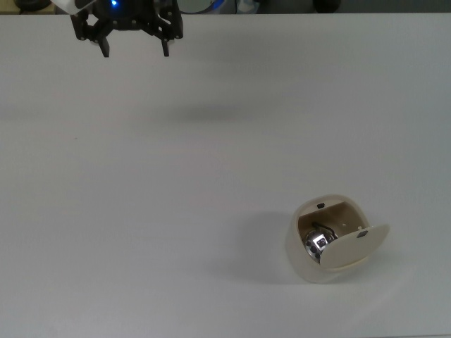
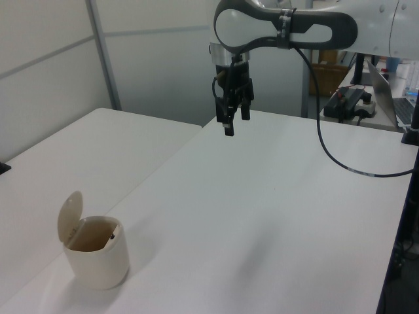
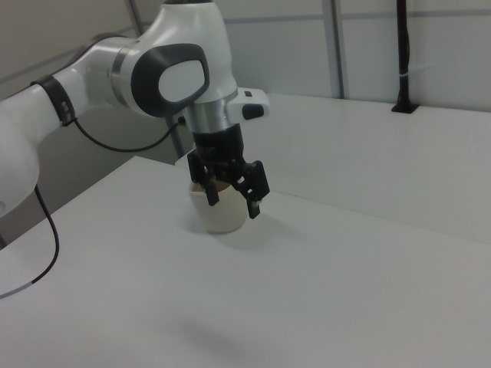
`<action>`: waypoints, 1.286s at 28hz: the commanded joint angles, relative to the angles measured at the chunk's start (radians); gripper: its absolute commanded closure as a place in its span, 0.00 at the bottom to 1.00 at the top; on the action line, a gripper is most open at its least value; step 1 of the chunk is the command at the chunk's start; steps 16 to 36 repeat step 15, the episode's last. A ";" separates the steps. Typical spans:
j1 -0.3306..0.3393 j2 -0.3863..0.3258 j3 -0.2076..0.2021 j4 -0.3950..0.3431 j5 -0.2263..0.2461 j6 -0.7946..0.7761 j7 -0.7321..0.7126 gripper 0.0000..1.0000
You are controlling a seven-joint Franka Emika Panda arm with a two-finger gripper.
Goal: Open the trash can
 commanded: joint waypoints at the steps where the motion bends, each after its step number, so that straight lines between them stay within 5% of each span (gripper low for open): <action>1: 0.017 -0.004 -0.002 -0.005 0.004 -0.020 0.019 0.00; 36: 0.020 0.008 -0.002 -0.013 0.004 -0.014 0.016 0.00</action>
